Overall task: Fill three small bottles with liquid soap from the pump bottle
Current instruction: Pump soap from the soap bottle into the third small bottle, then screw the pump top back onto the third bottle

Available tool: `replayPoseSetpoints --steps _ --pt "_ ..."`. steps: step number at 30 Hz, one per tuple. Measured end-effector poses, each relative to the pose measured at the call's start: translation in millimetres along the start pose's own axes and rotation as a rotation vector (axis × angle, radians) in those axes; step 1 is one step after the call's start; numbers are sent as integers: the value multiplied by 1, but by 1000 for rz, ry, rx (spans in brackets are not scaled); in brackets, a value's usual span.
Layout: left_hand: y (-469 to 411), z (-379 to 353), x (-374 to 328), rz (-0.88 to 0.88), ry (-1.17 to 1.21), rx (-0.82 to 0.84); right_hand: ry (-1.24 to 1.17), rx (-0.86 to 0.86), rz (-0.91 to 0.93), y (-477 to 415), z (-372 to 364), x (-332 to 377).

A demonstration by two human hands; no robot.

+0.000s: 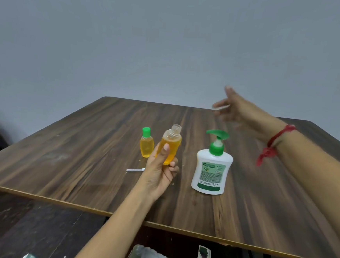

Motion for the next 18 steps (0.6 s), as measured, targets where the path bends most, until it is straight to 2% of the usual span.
replayPoseSetpoints --steps 2,4,6,8,10,12,16,18 --pt "7 10 -11 -16 36 5 -68 -218 202 15 27 30" --pt "15 19 -21 -36 61 10 -176 -360 417 45 39 57" --pt "21 28 -31 -49 99 7 -246 -355 596 83 22 74" --pt "25 38 -37 -58 128 -8 -230 -255 679 113 -23 77" --pt "29 46 -42 -69 140 -23 -135 -136 653 120 -78 62" --pt "31 50 -44 -78 142 -27 -4 -58 547 106 -125 32" --pt "34 51 -40 -64 164 -41 360 -96 345 53 -159 -25" --pt "36 52 -36 -51 180 -46 517 -58 248 30 -165 -47"
Point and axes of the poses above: each hand's wrist, its own y-axis away from the middle knuckle, its own z-axis out of the back of the hand, x = y × z, the point moved 8 cm from there along -y, towards the middle knuckle, and after that the axes turned 2 degrees about -y, right-handed, at the moved point
